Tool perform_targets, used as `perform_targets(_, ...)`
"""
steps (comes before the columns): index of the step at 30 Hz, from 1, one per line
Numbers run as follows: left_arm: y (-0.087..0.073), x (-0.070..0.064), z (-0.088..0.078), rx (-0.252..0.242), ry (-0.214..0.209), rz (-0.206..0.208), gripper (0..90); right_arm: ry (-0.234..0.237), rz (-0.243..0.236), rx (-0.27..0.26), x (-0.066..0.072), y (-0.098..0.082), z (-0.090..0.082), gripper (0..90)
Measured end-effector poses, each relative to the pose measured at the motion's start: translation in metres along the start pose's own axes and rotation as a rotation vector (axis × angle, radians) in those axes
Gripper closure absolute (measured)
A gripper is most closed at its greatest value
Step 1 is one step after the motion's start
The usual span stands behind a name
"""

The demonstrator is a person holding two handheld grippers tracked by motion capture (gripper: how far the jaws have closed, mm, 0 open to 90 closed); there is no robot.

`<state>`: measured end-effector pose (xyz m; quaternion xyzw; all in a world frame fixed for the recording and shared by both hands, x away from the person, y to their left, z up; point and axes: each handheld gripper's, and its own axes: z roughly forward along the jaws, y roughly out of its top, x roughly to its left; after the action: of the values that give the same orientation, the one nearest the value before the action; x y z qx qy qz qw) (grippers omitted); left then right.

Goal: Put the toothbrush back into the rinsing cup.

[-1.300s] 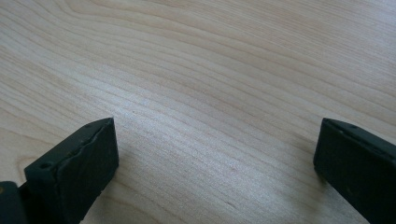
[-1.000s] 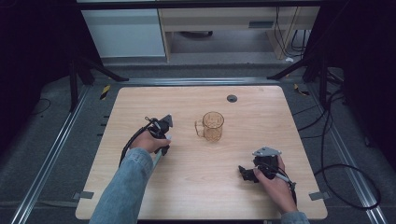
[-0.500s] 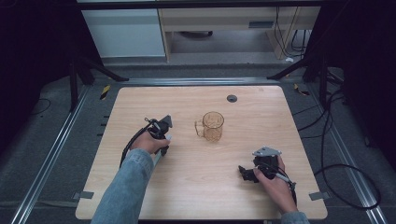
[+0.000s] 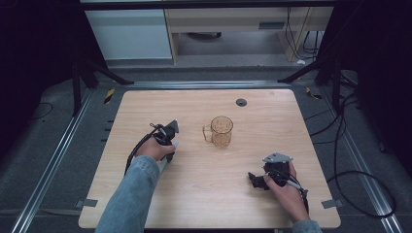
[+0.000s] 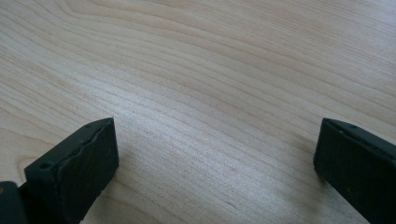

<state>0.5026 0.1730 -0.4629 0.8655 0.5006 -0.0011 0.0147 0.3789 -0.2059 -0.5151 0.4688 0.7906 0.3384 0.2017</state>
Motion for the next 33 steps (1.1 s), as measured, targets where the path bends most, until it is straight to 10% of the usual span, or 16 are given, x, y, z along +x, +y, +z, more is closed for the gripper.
perform_targets(21,0.001,-0.004,0.000,-0.027,0.037,0.039,78.4,-0.001,-0.003,0.001,0.000,0.000,0.000,0.3)
perform_targets(33,0.001,0.002,-0.025,-0.122,0.006,0.056,78.6,-0.003,-0.003,0.001,0.000,0.000,0.000,0.3)
